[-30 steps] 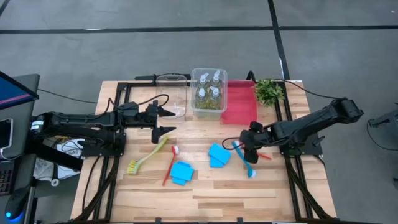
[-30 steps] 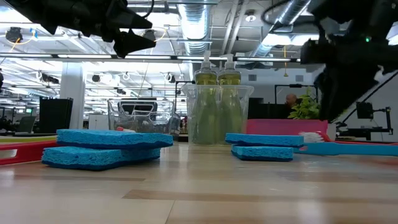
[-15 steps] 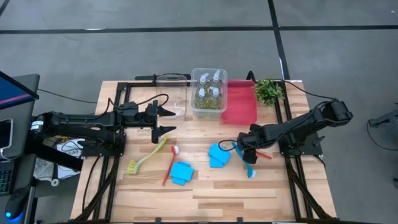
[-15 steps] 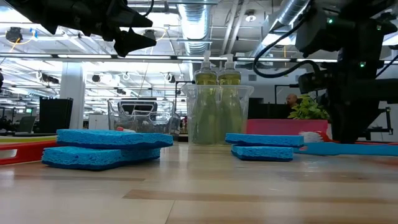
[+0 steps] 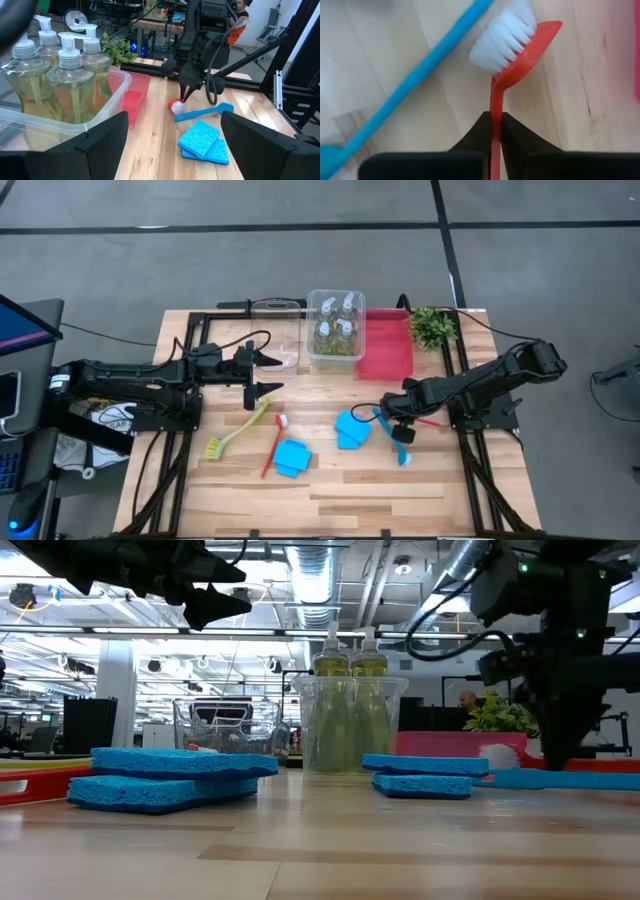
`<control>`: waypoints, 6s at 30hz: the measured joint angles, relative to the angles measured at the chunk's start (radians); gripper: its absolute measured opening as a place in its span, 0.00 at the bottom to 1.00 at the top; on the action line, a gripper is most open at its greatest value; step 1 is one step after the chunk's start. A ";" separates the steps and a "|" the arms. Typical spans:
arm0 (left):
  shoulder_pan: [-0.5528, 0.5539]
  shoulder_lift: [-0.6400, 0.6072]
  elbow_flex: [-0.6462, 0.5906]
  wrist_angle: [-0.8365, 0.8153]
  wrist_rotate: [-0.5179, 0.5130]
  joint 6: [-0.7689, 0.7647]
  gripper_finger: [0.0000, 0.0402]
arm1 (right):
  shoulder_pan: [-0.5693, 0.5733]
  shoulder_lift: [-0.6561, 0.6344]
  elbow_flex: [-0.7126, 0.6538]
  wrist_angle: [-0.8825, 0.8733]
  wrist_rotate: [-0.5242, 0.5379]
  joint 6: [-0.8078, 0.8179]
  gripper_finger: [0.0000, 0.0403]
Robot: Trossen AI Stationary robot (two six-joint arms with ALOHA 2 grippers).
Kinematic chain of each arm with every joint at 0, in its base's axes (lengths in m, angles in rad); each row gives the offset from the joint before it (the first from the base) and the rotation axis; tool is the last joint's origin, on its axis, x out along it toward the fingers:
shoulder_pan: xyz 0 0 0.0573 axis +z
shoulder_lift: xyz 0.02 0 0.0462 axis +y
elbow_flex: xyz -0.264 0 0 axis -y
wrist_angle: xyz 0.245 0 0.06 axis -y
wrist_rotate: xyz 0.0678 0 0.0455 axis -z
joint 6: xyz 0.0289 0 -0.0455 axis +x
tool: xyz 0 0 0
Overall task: Pick & Place Kitchen Sink Supplies
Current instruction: Put the red dish brush into the pink bin, then put the blue dish brush into the pink bin
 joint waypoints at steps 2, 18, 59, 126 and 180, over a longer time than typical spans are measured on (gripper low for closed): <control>0.000 0.000 0.000 0.000 0.000 0.000 0.79 | 0.000 0.000 0.017 0.001 0.001 0.000 0.06; 0.000 0.000 0.000 0.000 0.000 0.000 0.79 | -0.043 0.000 0.283 -0.287 0.129 -0.119 0.06; 0.000 0.000 0.000 0.000 0.000 -0.031 0.79 | -0.677 0.061 0.544 -0.134 0.209 -0.060 0.04; 0.000 0.094 0.000 -0.003 0.217 -0.053 0.79 | 0.305 -0.109 0.129 0.004 0.073 0.608 0.19; 0.000 0.105 0.000 0.000 0.217 -0.057 0.79 | 0.281 0.150 0.093 0.089 -0.013 0.490 0.10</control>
